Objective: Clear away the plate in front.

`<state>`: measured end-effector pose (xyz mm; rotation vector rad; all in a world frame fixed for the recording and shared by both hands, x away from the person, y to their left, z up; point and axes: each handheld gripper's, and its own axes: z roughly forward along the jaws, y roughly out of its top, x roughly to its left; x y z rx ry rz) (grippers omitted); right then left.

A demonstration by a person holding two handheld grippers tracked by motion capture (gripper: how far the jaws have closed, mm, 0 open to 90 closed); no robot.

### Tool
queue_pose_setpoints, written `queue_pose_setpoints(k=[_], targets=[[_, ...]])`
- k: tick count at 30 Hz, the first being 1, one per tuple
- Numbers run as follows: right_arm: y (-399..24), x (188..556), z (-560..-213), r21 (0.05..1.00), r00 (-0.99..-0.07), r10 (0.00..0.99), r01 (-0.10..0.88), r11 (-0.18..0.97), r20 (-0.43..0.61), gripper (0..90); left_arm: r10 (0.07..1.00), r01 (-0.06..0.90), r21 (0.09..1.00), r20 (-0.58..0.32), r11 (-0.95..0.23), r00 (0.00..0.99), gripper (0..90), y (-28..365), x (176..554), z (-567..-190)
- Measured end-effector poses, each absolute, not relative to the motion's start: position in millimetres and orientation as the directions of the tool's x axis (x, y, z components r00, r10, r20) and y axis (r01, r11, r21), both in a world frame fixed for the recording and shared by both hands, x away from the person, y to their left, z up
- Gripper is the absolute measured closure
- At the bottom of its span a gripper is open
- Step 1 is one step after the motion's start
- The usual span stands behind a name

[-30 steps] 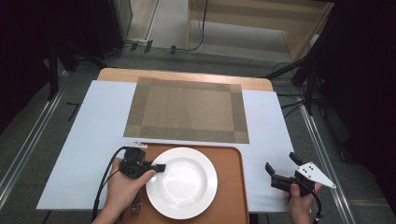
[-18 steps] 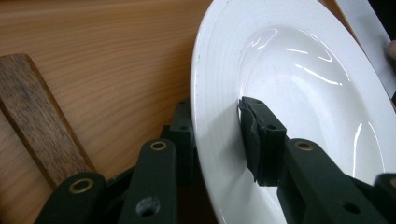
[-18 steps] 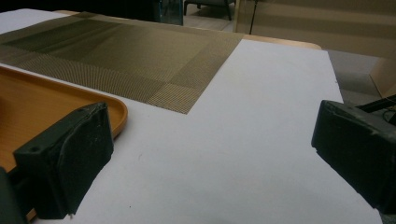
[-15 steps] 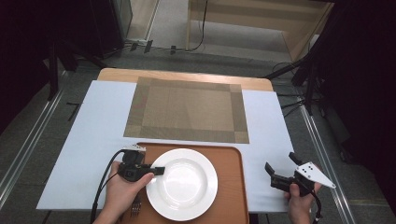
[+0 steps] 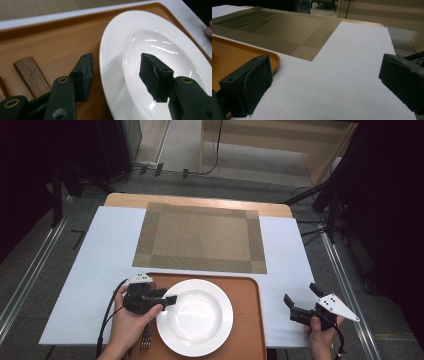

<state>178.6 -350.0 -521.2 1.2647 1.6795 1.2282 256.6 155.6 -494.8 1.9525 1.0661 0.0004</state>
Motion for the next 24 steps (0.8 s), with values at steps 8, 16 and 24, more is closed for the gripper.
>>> queue_pose_setpoints(k=[8, 16, 24], targets=[[-349, 179, -521, 0.949, -0.284, 0.959, 0.306, 0.077, 0.013, 0.0, 0.66, 0.627, 0.758, -0.379, -0.18, 0.649, 33.7, 167, 258, -489], [-349, 179, -521, 0.949, -0.283, 0.959, 0.306, 0.078, 0.012, 0.0, 0.659, 0.582, 0.801, -0.362, -0.142, 0.659, 9.4, 180, 261, -484], [-349, 179, -521, 0.949, -0.284, 0.959, 0.306, 0.082, 0.009, 0.0, 0.681, 0.53, 0.835, -0.303, -0.148, 0.667, 0.0, 195, 262, -485]])
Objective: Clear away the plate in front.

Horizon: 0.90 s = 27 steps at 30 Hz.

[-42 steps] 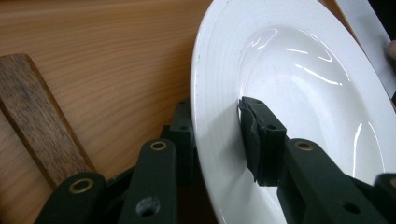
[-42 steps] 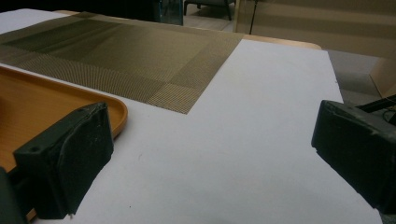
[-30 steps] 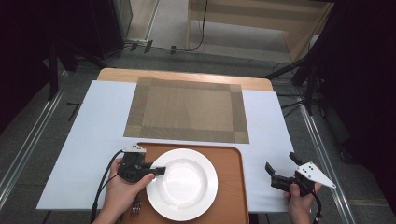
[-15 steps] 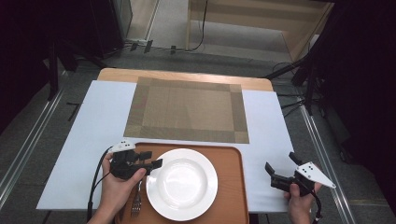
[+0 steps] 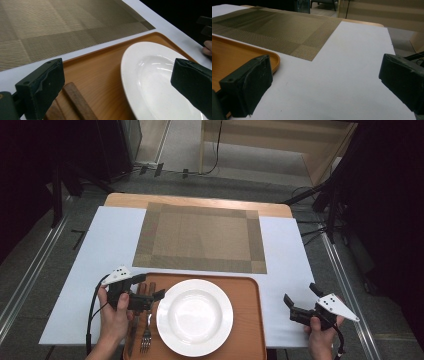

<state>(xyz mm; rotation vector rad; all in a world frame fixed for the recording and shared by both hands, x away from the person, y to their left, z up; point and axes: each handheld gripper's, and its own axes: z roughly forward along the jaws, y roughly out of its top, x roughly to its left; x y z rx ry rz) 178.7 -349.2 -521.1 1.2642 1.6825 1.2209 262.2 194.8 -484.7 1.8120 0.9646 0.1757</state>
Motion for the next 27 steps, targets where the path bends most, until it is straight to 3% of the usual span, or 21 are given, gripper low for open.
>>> queue_pose_setpoints(k=[27], targets=[[-349, 179, -521, 0.948, -0.282, 0.959, 0.306, 0.083, 0.008, 0.0, 0.805, 0.445, 0.885, -0.161, -0.139, 0.571, 0.0, 270, 266, -494]])
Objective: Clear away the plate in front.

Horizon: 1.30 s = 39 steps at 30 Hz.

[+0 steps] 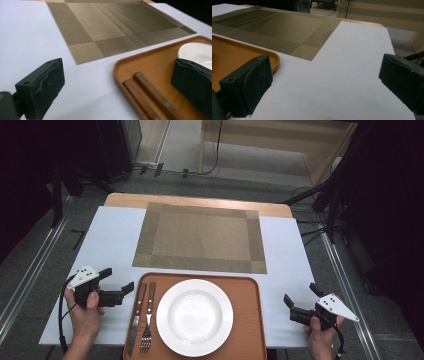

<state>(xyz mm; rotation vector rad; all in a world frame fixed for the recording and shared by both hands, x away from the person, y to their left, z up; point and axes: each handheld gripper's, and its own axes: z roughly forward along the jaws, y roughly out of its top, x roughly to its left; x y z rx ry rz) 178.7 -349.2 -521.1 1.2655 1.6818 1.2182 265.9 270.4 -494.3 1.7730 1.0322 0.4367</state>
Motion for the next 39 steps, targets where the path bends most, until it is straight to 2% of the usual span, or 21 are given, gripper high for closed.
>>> queue_pose_setpoints(k=[23, 39], targets=[[-349, 179, -521, 0.949, -0.281, 0.96, 0.304, 0.088, 0.001, 0.0, 0.845, 0.427, 0.899, -0.154, -0.095, 0.513, 0.0, 324, 251, -499], [-349, 179, -522, 0.949, -0.279, 0.96, 0.304, 0.087, 0.001, 0.0, 0.851, 0.421, 0.902, -0.15, -0.09, 0.503, 0.0, 324, 245, -504]])
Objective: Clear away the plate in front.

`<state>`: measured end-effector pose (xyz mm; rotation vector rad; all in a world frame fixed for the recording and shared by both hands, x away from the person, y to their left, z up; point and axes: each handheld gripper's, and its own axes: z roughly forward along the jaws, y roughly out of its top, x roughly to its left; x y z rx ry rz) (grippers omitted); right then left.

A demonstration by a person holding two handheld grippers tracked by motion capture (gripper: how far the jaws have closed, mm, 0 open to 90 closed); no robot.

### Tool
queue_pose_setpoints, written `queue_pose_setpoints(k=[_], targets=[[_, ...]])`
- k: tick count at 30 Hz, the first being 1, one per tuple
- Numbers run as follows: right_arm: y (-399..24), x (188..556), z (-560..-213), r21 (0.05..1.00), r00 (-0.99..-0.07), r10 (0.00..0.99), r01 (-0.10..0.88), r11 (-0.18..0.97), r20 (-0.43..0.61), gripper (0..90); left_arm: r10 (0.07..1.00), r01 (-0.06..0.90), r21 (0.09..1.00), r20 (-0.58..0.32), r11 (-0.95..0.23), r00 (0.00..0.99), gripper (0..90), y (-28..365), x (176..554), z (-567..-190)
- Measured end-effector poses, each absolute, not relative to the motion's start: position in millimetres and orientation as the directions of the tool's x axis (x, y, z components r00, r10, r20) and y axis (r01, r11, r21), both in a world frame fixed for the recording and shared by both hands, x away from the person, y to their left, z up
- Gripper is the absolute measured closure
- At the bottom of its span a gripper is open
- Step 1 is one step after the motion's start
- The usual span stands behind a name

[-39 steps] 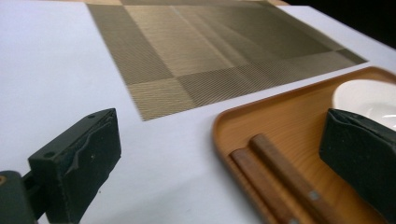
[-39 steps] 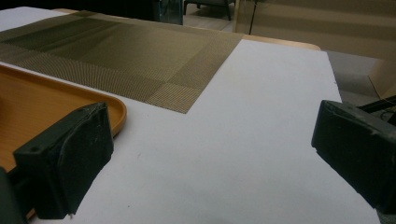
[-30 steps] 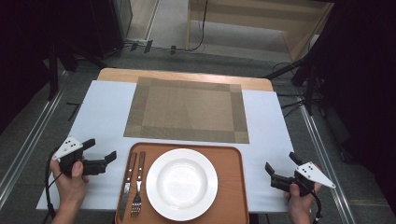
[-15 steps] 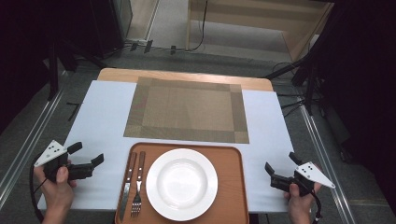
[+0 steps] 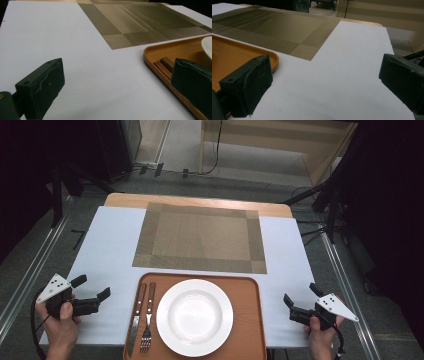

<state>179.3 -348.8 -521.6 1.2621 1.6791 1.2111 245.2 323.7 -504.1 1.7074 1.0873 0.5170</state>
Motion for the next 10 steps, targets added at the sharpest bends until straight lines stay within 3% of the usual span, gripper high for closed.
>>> queue_pose_setpoints(k=[10], targets=[[-349.3, 179.6, -521.7, 0.948, -0.278, 0.961, 0.309, 0.081, 0.009, 0.0, 0.859, 0.423, 0.901, -0.138, -0.098, 0.493, 0.0, 321.6, 246.2, -504.3]])
